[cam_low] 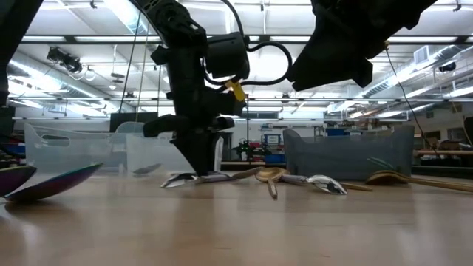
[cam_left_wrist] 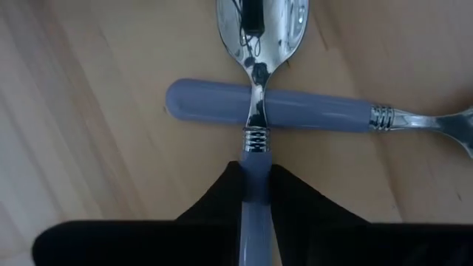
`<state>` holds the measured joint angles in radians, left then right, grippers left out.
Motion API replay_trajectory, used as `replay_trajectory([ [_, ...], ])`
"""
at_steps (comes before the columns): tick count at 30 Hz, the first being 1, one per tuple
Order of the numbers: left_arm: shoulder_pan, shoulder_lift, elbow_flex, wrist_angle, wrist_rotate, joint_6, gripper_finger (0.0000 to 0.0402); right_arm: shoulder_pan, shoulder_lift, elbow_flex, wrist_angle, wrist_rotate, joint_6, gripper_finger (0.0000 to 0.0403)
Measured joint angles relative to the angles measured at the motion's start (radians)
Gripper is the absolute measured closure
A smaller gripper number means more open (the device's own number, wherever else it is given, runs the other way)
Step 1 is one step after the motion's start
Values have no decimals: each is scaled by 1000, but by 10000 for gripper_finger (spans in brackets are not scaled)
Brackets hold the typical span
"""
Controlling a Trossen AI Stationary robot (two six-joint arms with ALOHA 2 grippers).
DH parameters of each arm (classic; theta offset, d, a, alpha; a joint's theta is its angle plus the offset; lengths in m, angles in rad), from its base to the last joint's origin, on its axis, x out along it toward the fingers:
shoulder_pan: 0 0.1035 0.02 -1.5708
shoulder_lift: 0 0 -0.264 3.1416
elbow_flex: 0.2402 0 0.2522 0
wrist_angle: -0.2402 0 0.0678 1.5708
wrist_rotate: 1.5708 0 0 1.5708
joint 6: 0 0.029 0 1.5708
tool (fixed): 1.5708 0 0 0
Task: Sort silverware by color (type)
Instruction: Put the blue spoon into the bottom transparent bin
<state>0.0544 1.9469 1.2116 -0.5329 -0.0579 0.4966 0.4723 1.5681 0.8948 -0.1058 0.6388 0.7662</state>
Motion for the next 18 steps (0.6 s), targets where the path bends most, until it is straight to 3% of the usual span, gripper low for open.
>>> replay_trajectory([
  [6,-38,-3,-1,4,-74,-14,349,-24,0,0,0,0,-35,270],
  [18,-82,-16,0,-3,-99,-71,355,-80,0,0,45,22,-195,270],
])
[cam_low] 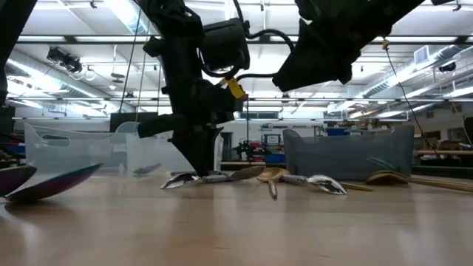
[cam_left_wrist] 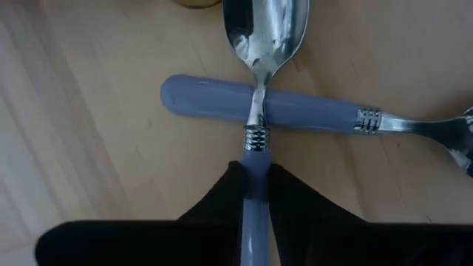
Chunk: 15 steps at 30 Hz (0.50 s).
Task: Sort silverware by color (type)
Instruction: Put the blue spoon into the bottom transparent bin
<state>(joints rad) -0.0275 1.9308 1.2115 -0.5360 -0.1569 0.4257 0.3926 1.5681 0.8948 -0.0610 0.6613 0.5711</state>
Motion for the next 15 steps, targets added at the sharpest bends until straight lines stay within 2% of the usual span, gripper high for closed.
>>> replay_trajectory([
  [3,-1,-33,13,5,-6,-15,388,-13,0,0,1,0,-29,270],
  [7,0,-101,19,-11,-5,-27,400,-29,-18,0,1,24,-59,270],
  [15,3,-233,22,-55,-6,-66,401,10,-120,0,22,244,-167,270],
])
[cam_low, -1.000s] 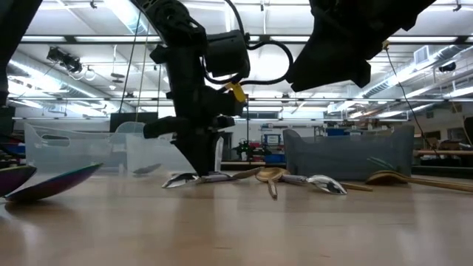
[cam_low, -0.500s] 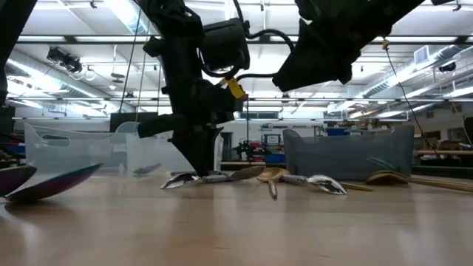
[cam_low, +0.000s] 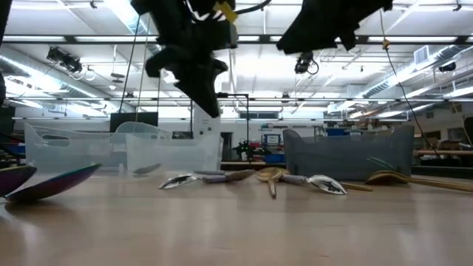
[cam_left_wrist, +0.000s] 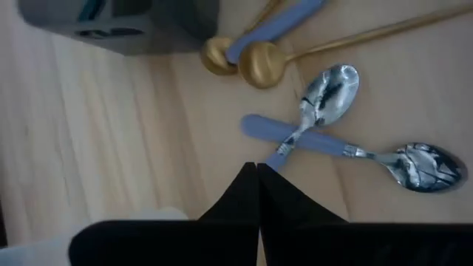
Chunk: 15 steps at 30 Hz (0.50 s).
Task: Sort silverware by color (type)
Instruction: Put the blue spoon into the bottom transparent bin
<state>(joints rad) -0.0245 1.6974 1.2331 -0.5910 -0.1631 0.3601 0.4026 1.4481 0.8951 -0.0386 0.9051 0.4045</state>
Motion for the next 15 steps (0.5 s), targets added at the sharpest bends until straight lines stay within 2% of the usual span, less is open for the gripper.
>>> replay_trajectory([
  [5,-22,0,-1,-68,0,-8,398,14,-20,0,8,17,-23,270],
  [8,-34,22,-8,-34,1,-9,386,14,-14,0,11,8,-30,270],
  [15,-46,69,-61,159,9,44,317,13,10,-1,7,-38,1,270],
])
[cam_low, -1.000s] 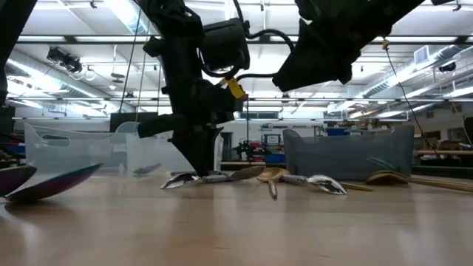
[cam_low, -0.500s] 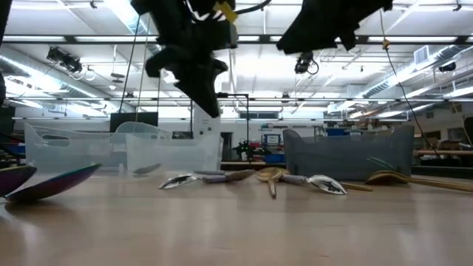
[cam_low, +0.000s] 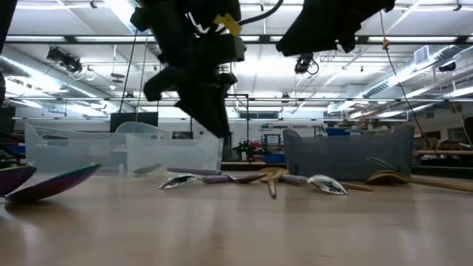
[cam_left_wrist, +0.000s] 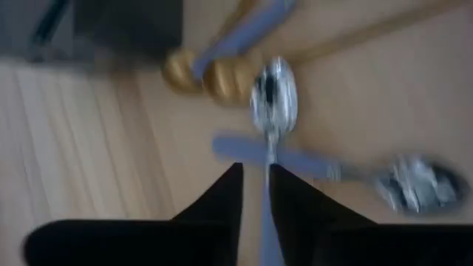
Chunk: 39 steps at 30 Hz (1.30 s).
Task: Sort silverware by color (type)
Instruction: Put the blue spoon into the bottom transparent bin
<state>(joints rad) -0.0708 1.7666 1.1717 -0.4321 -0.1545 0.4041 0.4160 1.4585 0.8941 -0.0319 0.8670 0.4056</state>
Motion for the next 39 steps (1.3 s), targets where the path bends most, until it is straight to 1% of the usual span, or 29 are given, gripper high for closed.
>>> replay_trajectory([
  [2,7,14,-1,-13,30,-2,295,0,18,3,34,-15,9,270],
  [4,16,46,1,14,63,-22,279,0,30,-1,38,-25,10,270],
  [5,21,57,-1,-1,67,-39,273,0,43,1,72,-39,10,270],
  [7,30,83,-2,7,70,-65,263,-2,50,0,57,-57,11,270],
  [8,34,92,-1,9,70,-70,259,-2,58,0,76,-61,12,270],
  [13,61,126,0,-39,74,-82,241,-7,77,0,106,-91,22,270],
  [17,84,153,1,-61,101,-76,240,-7,82,1,124,-107,35,270],
  [19,89,165,5,-73,105,-73,245,-7,85,2,114,-108,42,270],
  [21,88,166,5,-80,106,-59,259,-7,92,1,124,-112,41,270],
  [27,82,166,3,-91,101,-44,338,-7,94,1,115,-119,45,270],
  [34,65,166,2,-93,89,-57,339,-8,94,1,117,-119,35,270],
  [39,45,159,0,-95,43,-58,339,-8,82,1,108,-86,-14,270],
])
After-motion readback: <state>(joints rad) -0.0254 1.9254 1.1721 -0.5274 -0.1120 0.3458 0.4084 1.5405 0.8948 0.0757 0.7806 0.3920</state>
